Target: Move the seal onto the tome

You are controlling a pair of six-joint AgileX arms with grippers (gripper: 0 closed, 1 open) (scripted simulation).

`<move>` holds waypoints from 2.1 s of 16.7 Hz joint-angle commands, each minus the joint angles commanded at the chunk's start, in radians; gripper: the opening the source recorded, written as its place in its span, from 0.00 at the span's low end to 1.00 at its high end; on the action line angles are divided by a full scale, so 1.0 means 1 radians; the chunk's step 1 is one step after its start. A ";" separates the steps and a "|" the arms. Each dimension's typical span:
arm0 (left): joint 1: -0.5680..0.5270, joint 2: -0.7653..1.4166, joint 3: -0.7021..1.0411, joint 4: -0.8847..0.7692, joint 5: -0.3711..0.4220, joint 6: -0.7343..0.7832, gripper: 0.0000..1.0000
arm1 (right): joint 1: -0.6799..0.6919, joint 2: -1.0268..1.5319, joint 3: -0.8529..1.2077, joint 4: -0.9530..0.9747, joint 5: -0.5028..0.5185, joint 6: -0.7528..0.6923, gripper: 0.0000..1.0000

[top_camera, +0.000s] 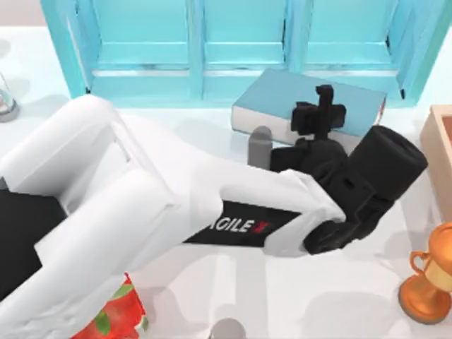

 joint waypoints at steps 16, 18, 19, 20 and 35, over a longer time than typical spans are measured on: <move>-0.005 0.062 -0.040 0.082 -0.004 -0.010 0.00 | 0.000 0.000 0.000 0.000 0.000 0.000 1.00; -0.005 0.062 -0.040 0.082 -0.004 -0.010 0.00 | 0.000 0.000 0.000 0.000 0.000 0.000 1.00; -0.005 0.062 -0.040 0.082 -0.004 -0.010 0.08 | 0.000 0.000 0.000 0.000 0.000 0.000 1.00; -0.005 0.062 -0.040 0.082 -0.004 -0.010 0.15 | 0.000 0.000 0.000 0.000 0.000 0.000 1.00; -0.005 0.062 -0.040 0.082 -0.004 -0.010 1.00 | 0.000 0.000 0.000 0.000 0.000 0.000 1.00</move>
